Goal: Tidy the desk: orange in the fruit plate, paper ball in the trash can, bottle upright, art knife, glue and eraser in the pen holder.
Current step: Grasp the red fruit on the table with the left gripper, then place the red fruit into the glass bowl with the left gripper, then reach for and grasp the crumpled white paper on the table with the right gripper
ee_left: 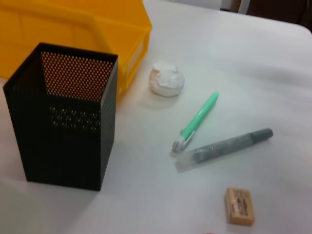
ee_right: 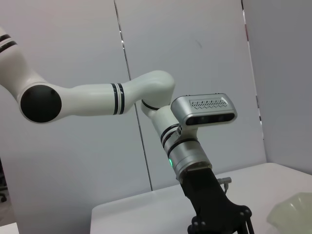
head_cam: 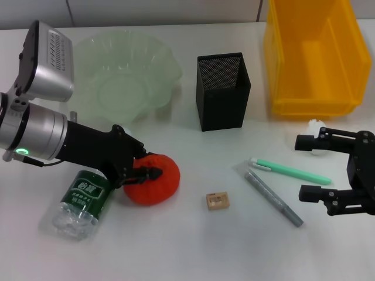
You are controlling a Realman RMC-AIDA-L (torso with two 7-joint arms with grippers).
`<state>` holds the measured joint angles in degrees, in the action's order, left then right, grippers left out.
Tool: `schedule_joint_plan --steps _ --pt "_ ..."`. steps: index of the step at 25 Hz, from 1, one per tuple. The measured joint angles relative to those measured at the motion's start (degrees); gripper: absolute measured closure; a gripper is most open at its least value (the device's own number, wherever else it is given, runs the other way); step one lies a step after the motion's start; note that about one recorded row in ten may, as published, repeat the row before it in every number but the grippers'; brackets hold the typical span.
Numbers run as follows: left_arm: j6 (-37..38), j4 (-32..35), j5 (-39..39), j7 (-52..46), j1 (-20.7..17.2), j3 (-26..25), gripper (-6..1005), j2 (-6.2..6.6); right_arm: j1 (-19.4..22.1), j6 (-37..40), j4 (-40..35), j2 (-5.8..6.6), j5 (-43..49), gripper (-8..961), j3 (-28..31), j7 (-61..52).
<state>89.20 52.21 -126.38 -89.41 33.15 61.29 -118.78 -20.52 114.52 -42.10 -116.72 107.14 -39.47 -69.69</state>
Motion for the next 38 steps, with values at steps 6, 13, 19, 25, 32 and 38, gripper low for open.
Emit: schedule_joint_plan --steps 6,13,19,25,32,38 --pt "5.6 3.7 11.0 -1.0 -0.7 -5.1 783 0.23 0.3 0.4 0.0 0.00 0.0 154 0.3 0.0" --pt "-0.4 4.5 17.9 -1.4 0.1 -13.9 832 0.23 0.5 0.3 0.8 -0.32 0.0 157 0.4 0.0" --pt "-16.4 0.4 20.2 -2.4 0.2 -13.6 723 0.05 0.8 0.5 2.9 -0.44 -0.1 159 0.5 1.6" --pt "-19.9 -0.9 22.1 -3.9 -0.5 -13.6 583 0.09 1.4 0.1 3.4 -0.45 -0.5 162 1.6 1.9" --pt "5.2 -0.7 20.8 -1.2 -1.7 -13.2 213 1.76 0.4 0.7 -10.3 -0.11 -0.4 165 7.6 -19.3" --pt "16.0 -0.9 15.1 2.1 -2.1 -12.3 230 1.61 -4.9 0.6 -38.4 0.02 16.7 168 4.7 -50.1"
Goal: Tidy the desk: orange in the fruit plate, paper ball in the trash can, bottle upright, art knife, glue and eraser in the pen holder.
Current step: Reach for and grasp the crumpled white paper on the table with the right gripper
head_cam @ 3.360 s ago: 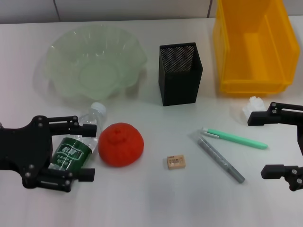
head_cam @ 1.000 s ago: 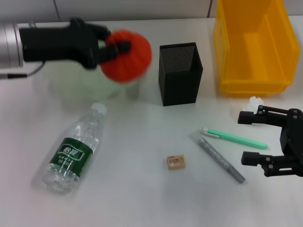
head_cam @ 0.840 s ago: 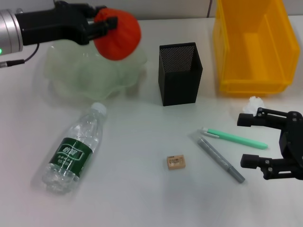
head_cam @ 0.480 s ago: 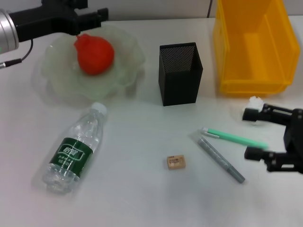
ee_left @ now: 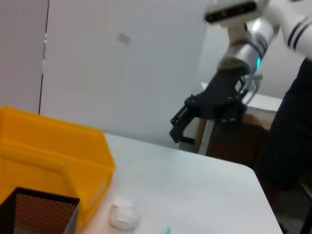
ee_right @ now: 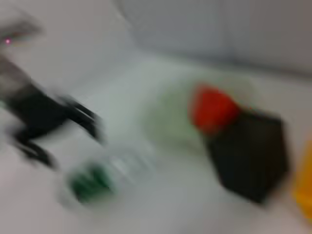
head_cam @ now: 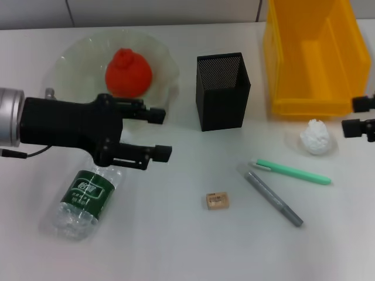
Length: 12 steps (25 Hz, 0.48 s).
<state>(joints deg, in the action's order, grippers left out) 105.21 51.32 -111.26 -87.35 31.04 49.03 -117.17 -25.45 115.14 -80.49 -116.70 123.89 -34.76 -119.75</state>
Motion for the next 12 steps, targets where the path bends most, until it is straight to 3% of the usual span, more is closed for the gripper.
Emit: schedule_joint_plan --steps 3,6,9,12 --pt "-0.1 0.0 -0.4 0.1 -0.7 -0.3 258 -0.03 -3.6 0.1 -8.4 -0.33 12.2 169 -5.7 -8.9" --pt "-0.3 -0.3 -0.5 0.1 -1.1 -0.3 277 -0.04 -6.4 -1.7 -11.6 -1.49 22.7 170 -11.8 -14.0" --pt "-1.2 -1.6 -0.5 0.4 -1.3 0.0 278 -0.05 -7.5 -8.3 -10.2 -2.71 30.8 172 -19.5 -18.5" --pt "-1.8 -2.5 -0.6 0.8 -1.3 0.1 279 0.13 -7.3 -12.8 -7.2 -2.76 31.3 173 -23.3 -20.5"
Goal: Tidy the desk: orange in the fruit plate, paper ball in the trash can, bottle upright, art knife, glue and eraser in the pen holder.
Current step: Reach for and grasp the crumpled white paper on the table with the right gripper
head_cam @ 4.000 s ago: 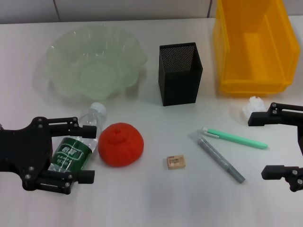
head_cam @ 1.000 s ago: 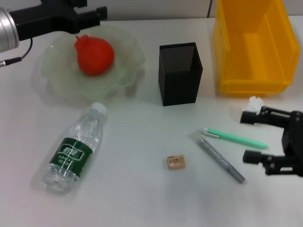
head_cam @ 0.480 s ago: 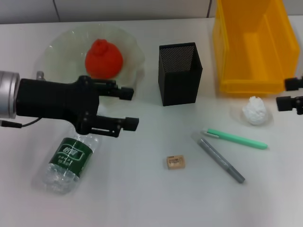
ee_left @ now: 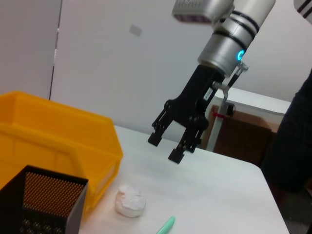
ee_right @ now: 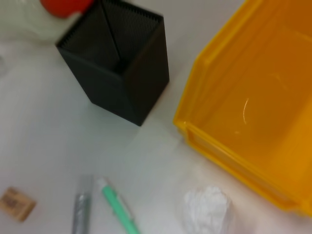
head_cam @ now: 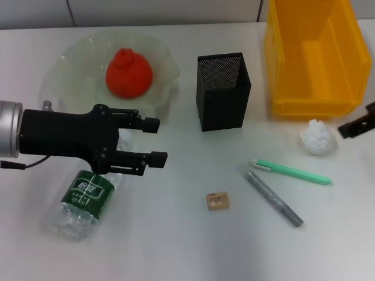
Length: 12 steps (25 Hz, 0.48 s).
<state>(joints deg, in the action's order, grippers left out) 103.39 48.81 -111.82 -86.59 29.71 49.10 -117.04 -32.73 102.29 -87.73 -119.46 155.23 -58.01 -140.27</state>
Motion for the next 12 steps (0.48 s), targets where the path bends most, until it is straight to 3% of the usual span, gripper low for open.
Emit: schedule_joint_plan --steps 2,12 --pt "-0.1 -0.6 -0.2 0.4 0.0 0.0 280 0.24 0.1 -5.8 5.3 0.00 0.2 174 -3.4 -1.7" --pt "-0.4 -1.2 -1.5 0.4 -0.2 -0.2 283 0.08 -2.4 -22.4 22.6 0.18 0.5 178 -9.4 -1.1"
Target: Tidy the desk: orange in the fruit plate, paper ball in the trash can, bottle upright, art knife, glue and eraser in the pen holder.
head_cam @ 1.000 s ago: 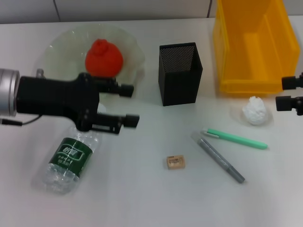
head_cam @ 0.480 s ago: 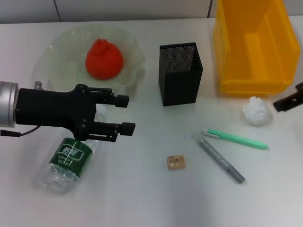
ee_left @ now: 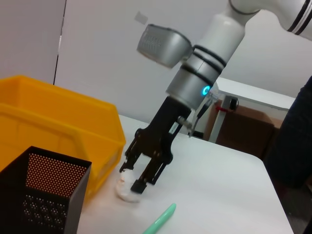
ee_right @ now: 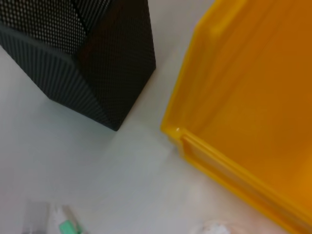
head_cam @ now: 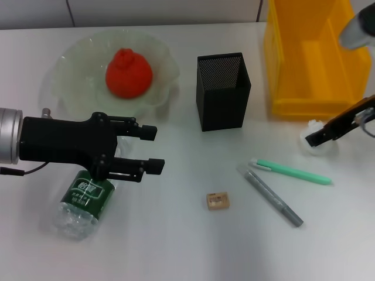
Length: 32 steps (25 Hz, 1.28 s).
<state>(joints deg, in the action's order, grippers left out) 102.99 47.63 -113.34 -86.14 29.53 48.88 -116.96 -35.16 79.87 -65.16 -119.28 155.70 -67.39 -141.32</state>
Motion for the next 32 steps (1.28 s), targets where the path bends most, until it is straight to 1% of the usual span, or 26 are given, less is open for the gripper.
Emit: schedule_joint_plan --steps 2,4,6,8,9,11,13,14,15,16,17,19,20,21,22,23,24,25,28,29,30,31,32 --pt "-0.1 -0.1 0.0 0.0 -0.1 0.0 283 0.00 -0.1 -0.6 0.6 0.00 0.0 179 -0.2 0.4" --pt "-0.1 -0.1 0.0 0.0 -0.2 0.1 284 0.00 0.0 -0.8 0.5 0.00 -0.1 290 -0.4 1.0" --pt "-0.2 -0.1 0.0 0.0 -0.5 -0.1 284 -0.05 0.6 1.3 -1.8 0.05 -1.1 402 -0.3 1.3" --pt "-0.3 -0.1 0.0 0.0 -0.7 -0.2 285 -0.10 1.1 4.4 -4.4 0.15 -3.0 423 0.5 2.1" --pt "-0.3 -0.1 -0.1 0.0 -0.8 -0.2 285 -0.11 1.1 4.4 -4.4 0.15 -3.0 434 0.5 2.1" --pt "-0.3 -0.1 0.0 0.0 -0.9 -0.2 286 -0.11 1.7 9.8 -8.6 0.26 -6.9 455 3.5 3.8" --pt "-0.2 -0.1 0.0 -0.1 -1.1 -0.2 287 -0.06 2.0 14.5 -13.5 0.37 -11.1 476 9.9 4.9" --pt "-0.2 -0.1 0.0 -0.1 -1.1 -0.2 287 -0.06 2.1 15.6 -15.4 0.43 -12.5 470 12.6 5.3" --pt "0.0 -0.1 0.2 -0.8 -1.2 -0.6 287 0.13 2.7 15.9 -19.0 0.45 -15.9 464 19.4 6.3" --pt "0.0 -0.1 0.2 -0.8 -1.2 -0.6 287 0.13 2.7 15.9 -19.0 0.45 -15.9 457 19.4 6.3" --pt "0.0 -0.1 0.2 -1.4 -1.2 -1.2 288 0.18 3.3 14.5 -19.8 0.39 -17.2 451 22.2 6.8" --pt "0.0 0.0 0.2 -1.7 -1.2 -1.6 288 0.18 4.6 9.3 -19.3 0.26 -21.1 438 25.8 9.1" --pt "-0.2 0.6 0.1 -3.9 -1.2 -2.4 289 0.28 5.2 7.0 -17.8 0.29 -23.7 432 26.4 10.7" --pt "-0.2 0.6 0.1 -3.9 -1.2 -2.4 289 0.28 5.8 4.8 -15.4 0.53 -26.7 426 26.7 12.8" --pt "-0.2 0.8 0.1 -4.6 -1.1 -2.4 289 0.33 6.0 4.2 -14.1 0.60 -28.0 420 26.7 13.7" --pt "-0.2 2.3 0.0 -7.8 -0.8 -2.4 289 0.47 6.0 2.7 -10.5 0.88 -30.6 413 27.3 16.4" --pt "-0.2 2.3 0.0 -7.8 -0.8 -2.4 290 0.47 6.0 2.7 -10.5 0.88 -30.6 407 27.3 16.4" --pt "-0.2 4.9 0.0 -11.9 -0.7 -2.2 290 0.52 6.1 2.0 -8.4 0.94 -32.2 401 28.1 18.9" --pt "0.1 11.5 -2.5 -22.8 -0.3 -1.9 291 0.32 7.1 2.3 -6.5 0.94 -36.6 310 29.8 24.5" --pt "0.1 11.5 -2.5 -22.8 -0.3 -1.9 291 0.32 7.1 2.3 -6.5 0.94 -36.6 279 29.8 24.5" --pt "0.1 16.4 -6.1 -31.0 0.5 -1.8 292 -0.22 9.0 4.0 -5.4 0.94 -41.7 249 30.4 28.6" --pt "0.1 16.4 -6.1 -31.0 0.5 -1.8 292 -0.22 9.0 4.0 -5.4 0.94 -41.7 218 30.4 28.6" --pt "-0.1 19.2 -8.9 -36.4 1.3 -1.5 292 -0.57 10.1 5.5 -4.6 1.20 -44.3 188 30.5 30.7"
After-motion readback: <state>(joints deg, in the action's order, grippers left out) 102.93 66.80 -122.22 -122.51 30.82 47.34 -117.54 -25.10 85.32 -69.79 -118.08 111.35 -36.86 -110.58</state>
